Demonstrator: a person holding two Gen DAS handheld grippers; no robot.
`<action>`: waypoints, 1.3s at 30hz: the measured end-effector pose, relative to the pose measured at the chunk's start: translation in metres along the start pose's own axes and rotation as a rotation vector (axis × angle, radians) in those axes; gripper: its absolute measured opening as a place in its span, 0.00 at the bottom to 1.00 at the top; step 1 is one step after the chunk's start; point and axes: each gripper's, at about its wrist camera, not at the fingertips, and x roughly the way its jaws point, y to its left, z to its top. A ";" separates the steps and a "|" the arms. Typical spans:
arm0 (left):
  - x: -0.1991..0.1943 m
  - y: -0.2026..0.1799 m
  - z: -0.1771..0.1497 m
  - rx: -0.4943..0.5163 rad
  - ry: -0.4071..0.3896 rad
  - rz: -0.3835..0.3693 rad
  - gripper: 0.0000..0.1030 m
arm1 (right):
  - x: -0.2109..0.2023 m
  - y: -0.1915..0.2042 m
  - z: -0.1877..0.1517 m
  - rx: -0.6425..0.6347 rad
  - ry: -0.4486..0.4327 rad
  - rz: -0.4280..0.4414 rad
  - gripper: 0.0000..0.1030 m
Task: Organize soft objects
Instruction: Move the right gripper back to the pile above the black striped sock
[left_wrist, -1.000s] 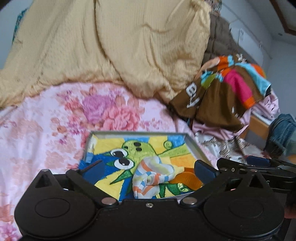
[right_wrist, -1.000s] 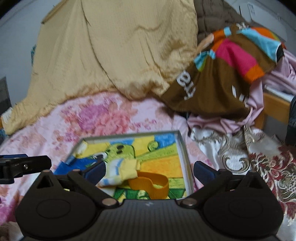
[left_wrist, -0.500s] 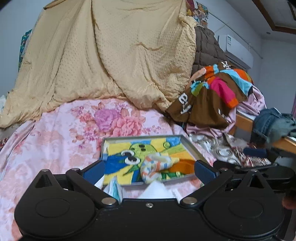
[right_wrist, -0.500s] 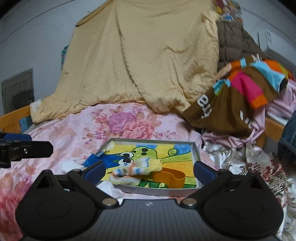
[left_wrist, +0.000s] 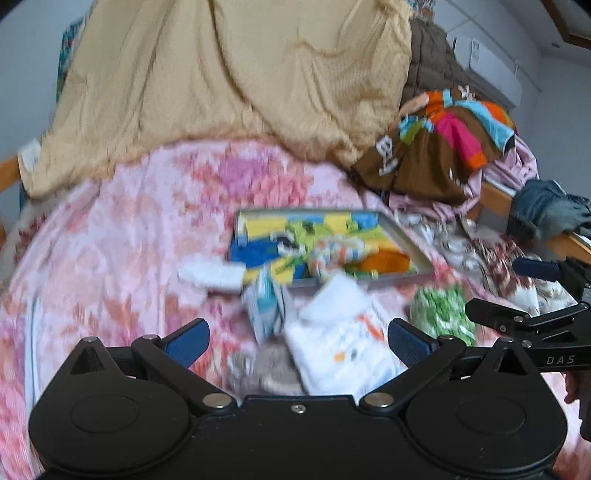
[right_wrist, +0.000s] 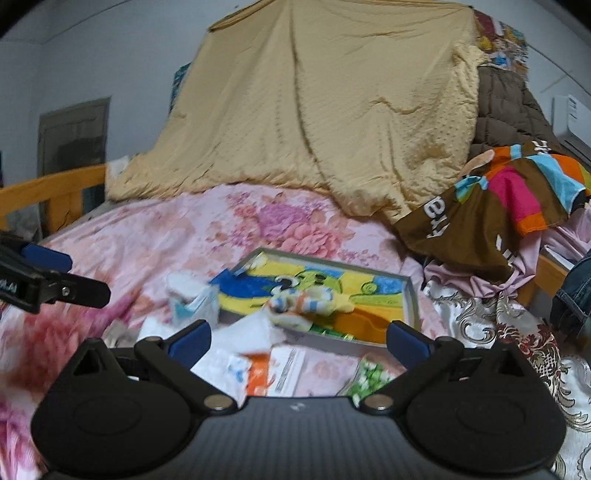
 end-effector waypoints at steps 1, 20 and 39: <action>0.000 0.005 -0.004 -0.019 0.028 -0.018 0.99 | -0.002 0.004 -0.003 -0.023 0.005 -0.005 1.00; 0.044 0.018 -0.038 -0.120 0.301 -0.069 0.99 | 0.047 0.033 -0.051 -0.071 0.381 0.173 1.00; 0.078 0.009 -0.044 -0.066 0.359 -0.130 0.97 | 0.097 0.044 -0.079 -0.028 0.529 0.188 1.00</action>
